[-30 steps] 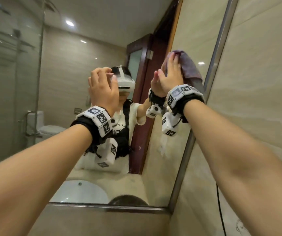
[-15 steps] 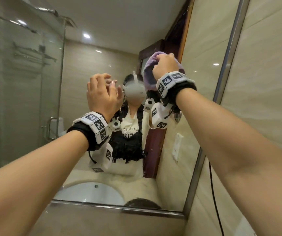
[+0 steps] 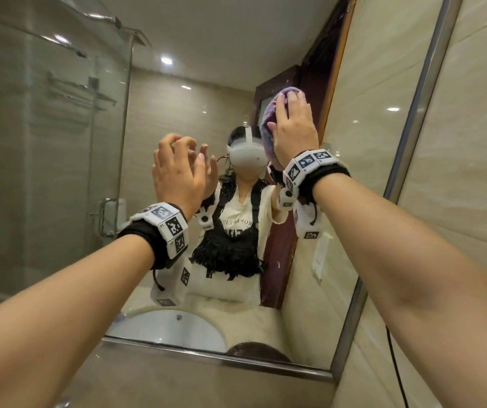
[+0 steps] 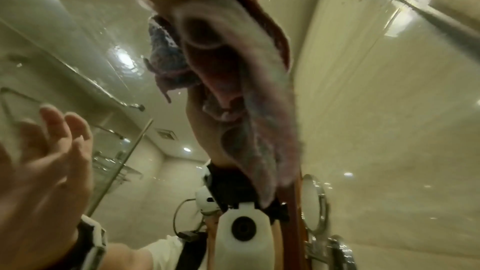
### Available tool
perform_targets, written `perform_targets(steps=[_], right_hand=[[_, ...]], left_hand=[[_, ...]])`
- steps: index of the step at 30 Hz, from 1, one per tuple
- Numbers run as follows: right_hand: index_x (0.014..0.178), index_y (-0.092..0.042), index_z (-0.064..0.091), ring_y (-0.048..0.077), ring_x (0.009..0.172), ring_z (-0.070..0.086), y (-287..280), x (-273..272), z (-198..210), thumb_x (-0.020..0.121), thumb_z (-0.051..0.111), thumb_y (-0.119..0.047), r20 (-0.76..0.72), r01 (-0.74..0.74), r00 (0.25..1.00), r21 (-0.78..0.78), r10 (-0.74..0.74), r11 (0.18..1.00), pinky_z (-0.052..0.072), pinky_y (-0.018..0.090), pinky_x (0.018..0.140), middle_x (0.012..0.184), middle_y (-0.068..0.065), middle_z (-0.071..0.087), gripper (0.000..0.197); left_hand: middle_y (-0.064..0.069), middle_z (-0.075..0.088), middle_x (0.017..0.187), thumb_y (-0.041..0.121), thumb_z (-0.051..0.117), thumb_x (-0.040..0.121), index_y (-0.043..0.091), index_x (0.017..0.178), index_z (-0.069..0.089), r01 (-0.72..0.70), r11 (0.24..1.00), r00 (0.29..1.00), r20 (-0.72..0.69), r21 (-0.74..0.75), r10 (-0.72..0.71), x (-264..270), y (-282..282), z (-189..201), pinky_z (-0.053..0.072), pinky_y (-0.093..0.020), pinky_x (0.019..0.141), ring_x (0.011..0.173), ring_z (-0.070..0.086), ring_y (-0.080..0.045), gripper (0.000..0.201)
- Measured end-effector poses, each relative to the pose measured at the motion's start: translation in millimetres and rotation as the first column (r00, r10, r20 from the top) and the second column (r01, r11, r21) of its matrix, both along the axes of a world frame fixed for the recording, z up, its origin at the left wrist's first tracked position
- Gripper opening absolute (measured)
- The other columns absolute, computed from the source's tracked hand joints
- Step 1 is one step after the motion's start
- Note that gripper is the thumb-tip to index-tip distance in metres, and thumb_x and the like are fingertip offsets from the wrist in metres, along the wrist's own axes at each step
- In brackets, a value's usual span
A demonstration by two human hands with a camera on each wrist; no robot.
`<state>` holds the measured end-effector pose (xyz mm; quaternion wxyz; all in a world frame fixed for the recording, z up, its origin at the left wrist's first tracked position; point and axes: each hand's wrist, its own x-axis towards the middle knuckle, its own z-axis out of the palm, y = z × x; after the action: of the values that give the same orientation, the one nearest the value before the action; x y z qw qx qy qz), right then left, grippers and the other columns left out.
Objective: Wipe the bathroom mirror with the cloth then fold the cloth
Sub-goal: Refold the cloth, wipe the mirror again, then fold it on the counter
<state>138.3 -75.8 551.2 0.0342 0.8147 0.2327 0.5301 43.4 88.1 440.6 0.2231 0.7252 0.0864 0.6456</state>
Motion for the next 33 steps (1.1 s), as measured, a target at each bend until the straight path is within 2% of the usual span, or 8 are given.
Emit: perform_targets(steps=[5,9,16,19,22,25,30,33], right_hand=[[0.149,-0.004,-0.001,0.033,0.146,-0.003,34.2,0.1,17.3,0.093,0.033,-0.055,-0.056,0.006,0.998,0.191,0.005,0.982,0.001,0.043,0.118,0.158,0.016,-0.002,0.084],[0.149,-0.005,0.001,0.033,0.146,-0.002,58.4,1.1,29.8,0.095,0.035,-0.045,-0.032,-0.01,0.999,0.405,0.025,0.914,0.0,0.046,0.117,0.158,0.016,-0.001,0.076],[0.15,-0.014,0.009,0.028,0.146,0.003,33.6,18.3,-15.4,0.096,0.032,-0.03,0.099,-0.14,0.979,-0.311,0.178,0.94,-0.001,0.045,0.117,0.159,0.009,0.006,0.061],[0.15,-0.015,0.001,0.027,0.146,-0.003,10.0,23.0,-5.5,0.097,0.031,-0.032,0.043,-0.08,0.996,0.028,0.078,0.996,-0.004,0.045,0.116,0.159,0.009,-0.002,0.063],[0.151,-0.008,0.004,0.032,0.146,0.001,-8.5,25.6,21.0,0.099,0.028,-0.038,-0.018,0.042,0.999,0.527,-0.038,0.849,0.006,0.05,0.117,0.158,0.015,0.001,0.064],[0.15,-0.006,0.006,0.034,0.145,0.002,-11.3,23.9,56.3,0.098,0.027,-0.038,-0.064,0.076,0.997,0.643,-0.046,0.762,0.011,0.053,0.117,0.157,0.017,0.003,0.064],[0.15,-0.012,-0.004,0.031,0.145,-0.008,7.9,15.0,85.8,0.097,0.032,-0.029,-0.029,-0.051,0.998,0.209,0.058,0.977,0.0,0.05,0.117,0.158,0.013,-0.008,0.067],[0.15,-0.016,-0.001,0.03,0.146,-0.006,13.5,14.5,57.2,0.096,0.034,-0.029,0.028,-0.088,0.996,-0.072,0.09,0.993,-0.002,0.049,0.115,0.159,0.01,-0.005,0.066]], left_hand=[[-0.011,0.043,0.131,0.027,0.046,0.09,0.01,0.117,0.052,-0.015,1.0,1.0,0.004,-0.014,0.015,-2.2,21.8,-0.4,0.034,-0.037,0.099,0.119,0.041,-0.025,0.032],[-0.011,0.044,0.129,0.028,0.045,0.089,0.011,0.117,0.053,-0.012,1.0,1.0,0.026,0.005,0.011,-4.8,32.6,2.3,0.034,-0.034,0.098,0.119,0.042,-0.024,0.033],[-0.012,0.044,0.129,0.029,0.043,0.089,0.009,0.116,0.053,0.029,0.999,1.0,0.008,-0.033,-0.029,4.6,39.1,-9.5,0.033,-0.037,0.099,0.12,0.041,-0.026,0.035],[-0.012,0.044,0.129,0.029,0.041,0.089,0.008,0.117,0.052,0.048,0.999,0.999,-0.012,-0.012,-0.048,8.7,28.2,-7.5,0.034,-0.037,0.1,0.12,0.041,-0.026,0.037],[-0.012,0.046,0.127,0.024,0.046,0.09,0.007,0.116,0.054,0.068,0.997,0.998,0.008,0.04,-0.068,11.2,19.5,-5.5,0.032,-0.03,0.096,0.116,0.044,-0.025,0.031],[-0.01,0.048,0.124,0.024,0.046,0.09,0.008,0.113,0.055,0.097,0.994,0.995,0.034,0.047,-0.098,14.6,17.3,-3.9,0.03,-0.027,0.093,0.113,0.046,-0.024,0.03],[-0.011,0.048,0.124,0.024,0.046,0.09,0.008,0.114,0.055,0.112,0.993,0.992,0.06,0.028,-0.113,16.9,18.5,-1.0,0.024,-0.022,0.094,0.114,0.044,-0.023,0.031],[-0.011,0.048,0.124,0.024,0.045,0.089,0.007,0.115,0.055,0.121,0.992,0.991,0.046,0.023,-0.122,17.7,17.1,-5.2,0.03,-0.028,0.095,0.113,0.044,-0.024,0.032]])
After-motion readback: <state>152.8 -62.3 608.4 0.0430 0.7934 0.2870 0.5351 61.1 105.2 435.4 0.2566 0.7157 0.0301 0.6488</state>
